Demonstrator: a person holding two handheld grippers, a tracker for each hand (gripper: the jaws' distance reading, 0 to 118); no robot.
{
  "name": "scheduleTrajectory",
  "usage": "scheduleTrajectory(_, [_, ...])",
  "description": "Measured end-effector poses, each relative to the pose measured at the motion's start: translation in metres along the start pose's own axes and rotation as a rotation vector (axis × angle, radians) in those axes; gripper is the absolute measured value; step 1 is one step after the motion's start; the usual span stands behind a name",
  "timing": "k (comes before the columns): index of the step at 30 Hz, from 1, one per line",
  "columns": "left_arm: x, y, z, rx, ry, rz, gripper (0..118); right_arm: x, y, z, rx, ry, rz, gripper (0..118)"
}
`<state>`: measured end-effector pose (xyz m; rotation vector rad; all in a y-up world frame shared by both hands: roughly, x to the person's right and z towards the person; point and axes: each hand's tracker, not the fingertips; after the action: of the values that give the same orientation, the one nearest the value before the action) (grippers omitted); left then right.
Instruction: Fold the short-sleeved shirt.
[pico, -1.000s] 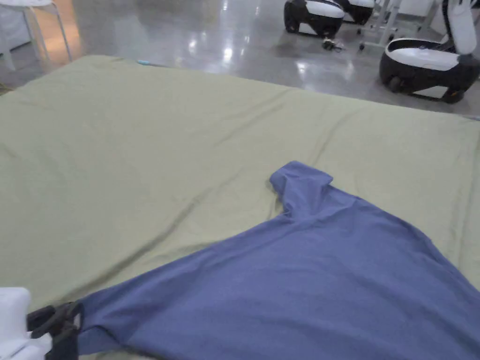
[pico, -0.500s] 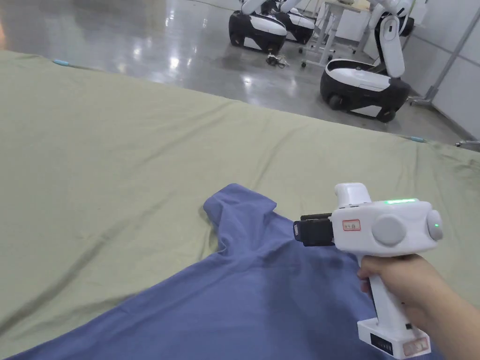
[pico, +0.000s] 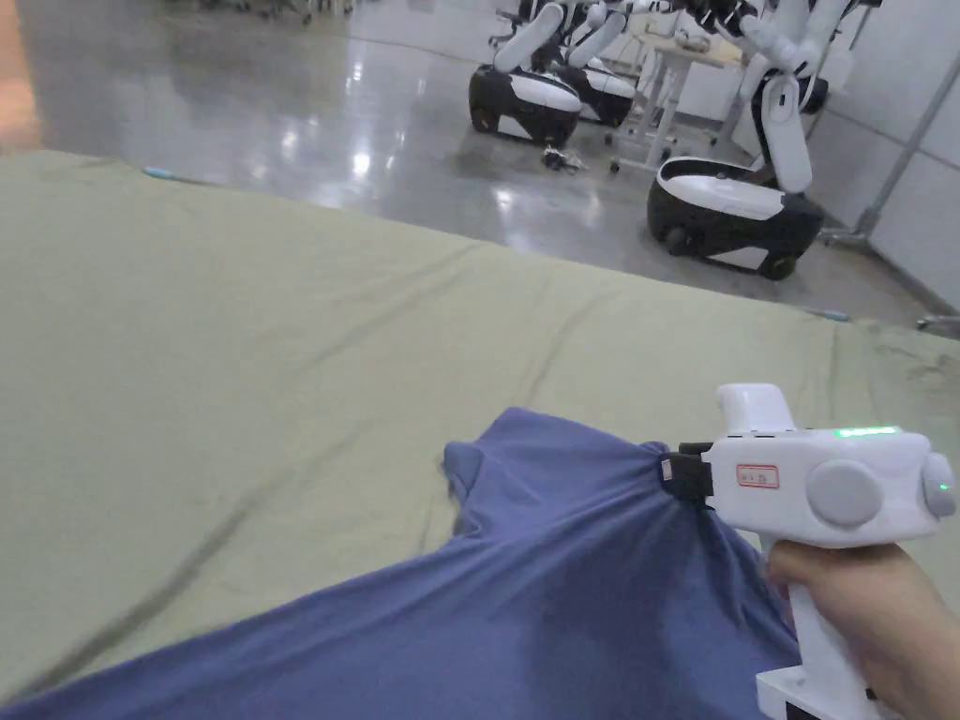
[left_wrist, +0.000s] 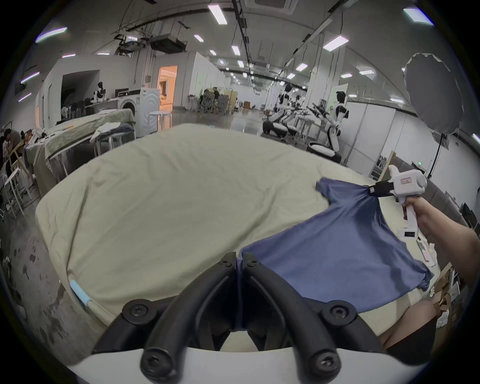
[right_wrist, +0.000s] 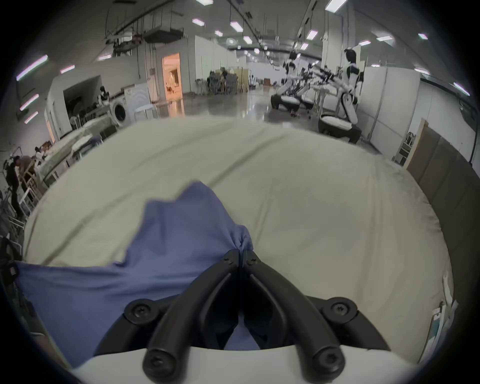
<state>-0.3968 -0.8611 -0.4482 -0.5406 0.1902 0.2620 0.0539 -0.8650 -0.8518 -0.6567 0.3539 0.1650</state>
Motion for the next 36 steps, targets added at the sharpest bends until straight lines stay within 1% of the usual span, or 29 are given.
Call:
scheduleTrajectory(3, [0.006, 0.019, 0.018, 0.040, -0.027, -0.017, 2, 0.007, 0.009, 0.080, 0.106, -0.046, 0.011, 2])
scheduleTrajectory(6, [0.013, 0.041, 0.042, 0.123, -0.065, -0.067, 2, 0.021, 0.011, 0.165, 0.202, -0.080, -0.007, 2])
scheduleTrajectory(8, [0.017, 0.060, 0.059, 0.183, -0.092, -0.082, 2, 0.033, 0.011, 0.219, 0.256, -0.129, -0.014, 2])
scheduleTrajectory(11, [0.029, 0.097, 0.084, 0.246, -0.140, -0.088, 2, 0.045, 0.015, 0.297, 0.326, -0.177, -0.029, 2])
scheduleTrajectory(15, [0.043, 0.155, 0.113, 0.317, -0.176, -0.119, 2, 0.054, 0.028, 0.388, 0.442, -0.249, -0.008, 2])
scheduleTrajectory(19, [0.059, 0.214, 0.149, 0.397, -0.214, -0.147, 2, 0.055, 0.052, 0.469, 0.560, -0.265, -0.015, 2])
scheduleTrajectory(22, [0.072, 0.252, 0.174, 0.433, -0.223, -0.170, 2, 0.055, 0.065, 0.499, 0.591, -0.300, -0.004, 2])
scheduleTrajectory(24, [0.081, 0.274, 0.183, 0.455, -0.205, -0.194, 2, 0.052, 0.080, 0.510, 0.615, -0.296, -0.002, 2])
scheduleTrajectory(27, [0.080, 0.309, 0.176, 0.471, -0.173, -0.220, 2, 0.051, 0.098, 0.518, 0.641, -0.292, -0.004, 2])
scheduleTrajectory(32, [0.092, 0.356, 0.167, 0.500, -0.081, -0.284, 1, 0.048, 0.136, 0.501, 0.672, -0.297, -0.009, 2])
scheduleTrajectory(34, [0.098, 0.377, 0.155, 0.502, -0.070, -0.274, 1, 0.050, 0.158, 0.488, 0.693, -0.299, -0.014, 2])
scheduleTrajectory(35, [0.100, 0.383, 0.150, 0.532, -0.053, -0.268, 1, 0.052, 0.167, 0.482, 0.701, -0.297, -0.020, 2])
scheduleTrajectory(36, [0.103, 0.392, 0.144, 0.555, -0.030, -0.281, 1, 0.045, 0.178, 0.476, 0.711, -0.290, -0.025, 2])
